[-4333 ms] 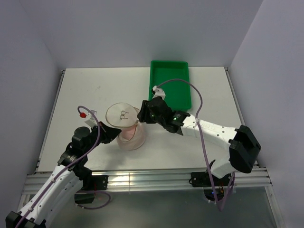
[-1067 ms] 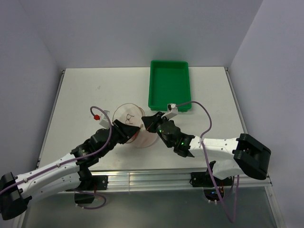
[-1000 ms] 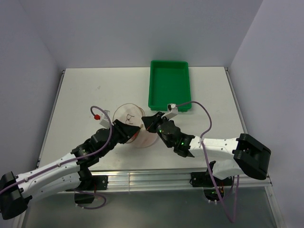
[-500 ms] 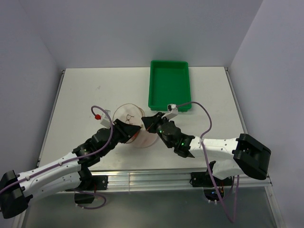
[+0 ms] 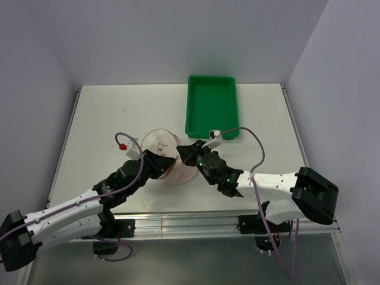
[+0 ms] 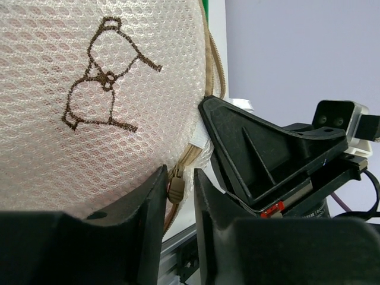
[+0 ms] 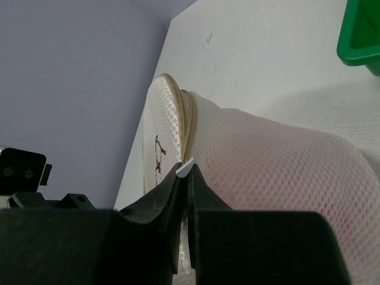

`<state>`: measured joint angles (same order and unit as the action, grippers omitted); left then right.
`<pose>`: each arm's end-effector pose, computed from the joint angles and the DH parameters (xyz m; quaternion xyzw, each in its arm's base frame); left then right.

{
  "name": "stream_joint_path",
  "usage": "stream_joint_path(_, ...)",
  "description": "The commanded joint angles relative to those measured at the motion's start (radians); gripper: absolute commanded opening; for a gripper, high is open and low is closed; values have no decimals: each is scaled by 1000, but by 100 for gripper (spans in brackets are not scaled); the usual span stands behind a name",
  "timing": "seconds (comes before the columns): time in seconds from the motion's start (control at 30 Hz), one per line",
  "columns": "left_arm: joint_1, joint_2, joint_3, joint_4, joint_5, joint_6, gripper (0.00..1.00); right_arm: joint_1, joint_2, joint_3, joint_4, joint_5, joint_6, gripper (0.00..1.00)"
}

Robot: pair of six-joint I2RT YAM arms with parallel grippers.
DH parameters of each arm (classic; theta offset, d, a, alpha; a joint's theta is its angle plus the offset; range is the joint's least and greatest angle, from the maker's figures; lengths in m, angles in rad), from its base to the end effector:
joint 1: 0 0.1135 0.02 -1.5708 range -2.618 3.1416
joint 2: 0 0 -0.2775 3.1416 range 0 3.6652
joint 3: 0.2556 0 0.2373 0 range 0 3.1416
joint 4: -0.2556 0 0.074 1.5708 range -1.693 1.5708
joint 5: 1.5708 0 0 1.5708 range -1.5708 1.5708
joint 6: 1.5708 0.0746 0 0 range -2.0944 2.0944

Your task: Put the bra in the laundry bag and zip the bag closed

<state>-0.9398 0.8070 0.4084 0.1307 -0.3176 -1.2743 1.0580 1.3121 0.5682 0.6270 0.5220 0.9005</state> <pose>0.1384 -0.1499 0.2417 -0.2253 0.7583 -0.4792 0.3803 0.1778 0.2399 0.2543 0.1142 0.7332 0.4255 0.5181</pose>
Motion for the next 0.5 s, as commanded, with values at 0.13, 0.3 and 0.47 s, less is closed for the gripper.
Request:
stream_joint_path(0.13,-5,4,-3,23,-23,-11,20,8,-24,7,48,21,0,0)
stream_joint_path(0.3,-5,-12,-8,10,-29,-10,4,8,-20,12,48,21,-3,0)
stream_joint_path(0.47,-5,-23,-8,-9,-40,-5,0,8,-17,10,48,19,0,0)
